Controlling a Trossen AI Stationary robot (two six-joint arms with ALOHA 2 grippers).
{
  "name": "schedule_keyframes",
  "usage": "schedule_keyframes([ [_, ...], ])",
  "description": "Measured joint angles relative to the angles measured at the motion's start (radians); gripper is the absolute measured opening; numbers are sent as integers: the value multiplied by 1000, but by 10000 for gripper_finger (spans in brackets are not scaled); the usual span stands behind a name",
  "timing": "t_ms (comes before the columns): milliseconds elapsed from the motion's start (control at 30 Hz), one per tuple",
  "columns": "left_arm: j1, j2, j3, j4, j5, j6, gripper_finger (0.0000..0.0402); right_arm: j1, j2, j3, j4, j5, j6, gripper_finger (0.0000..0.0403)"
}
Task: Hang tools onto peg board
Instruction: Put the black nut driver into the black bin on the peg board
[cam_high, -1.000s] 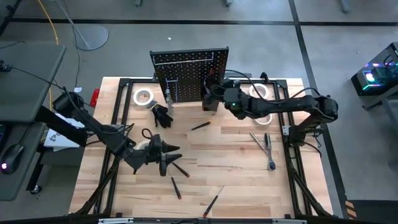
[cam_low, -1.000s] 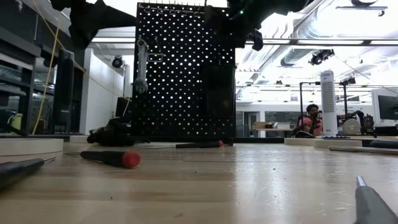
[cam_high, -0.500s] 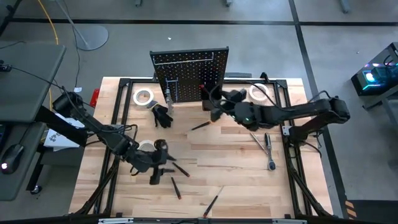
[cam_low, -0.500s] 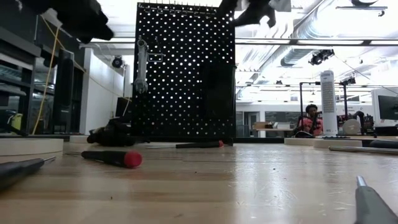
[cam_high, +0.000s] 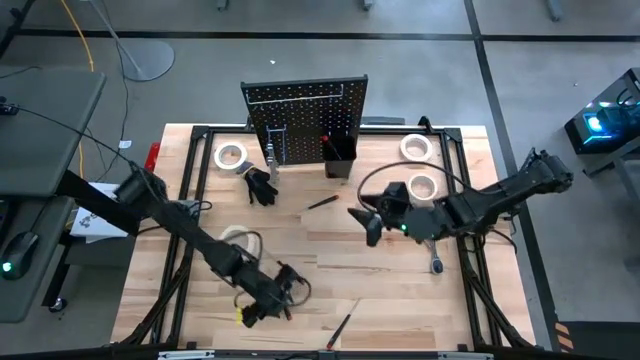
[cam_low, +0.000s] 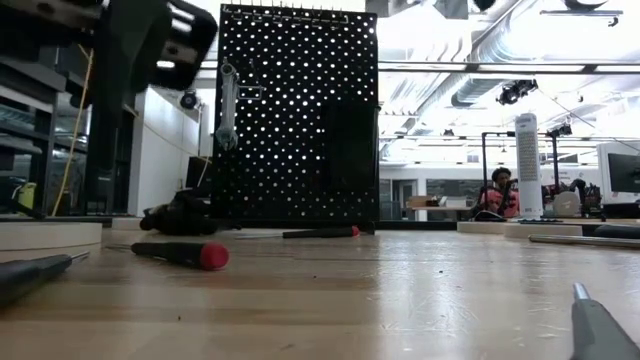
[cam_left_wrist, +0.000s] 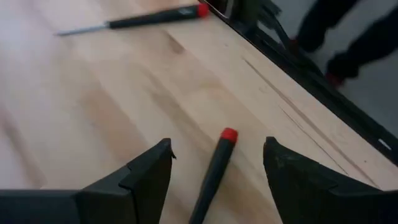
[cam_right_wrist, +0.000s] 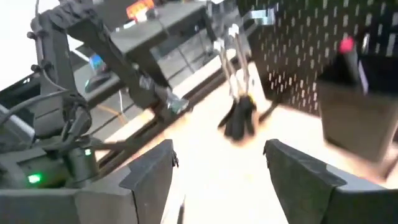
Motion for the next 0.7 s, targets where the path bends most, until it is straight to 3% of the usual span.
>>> schedule_keyframes([
  [233, -12, 158, 62, -5, 46, 84, 232, 72, 0, 0, -116, 12, 197, 245],
  [533, 18, 232, 69, 1, 59, 35, 228, 95, 0, 0, -121, 15, 245, 245],
  [700, 49, 243, 71, -34, 30, 63, 179, 95, 0, 0, -121, 11, 245, 245],
])
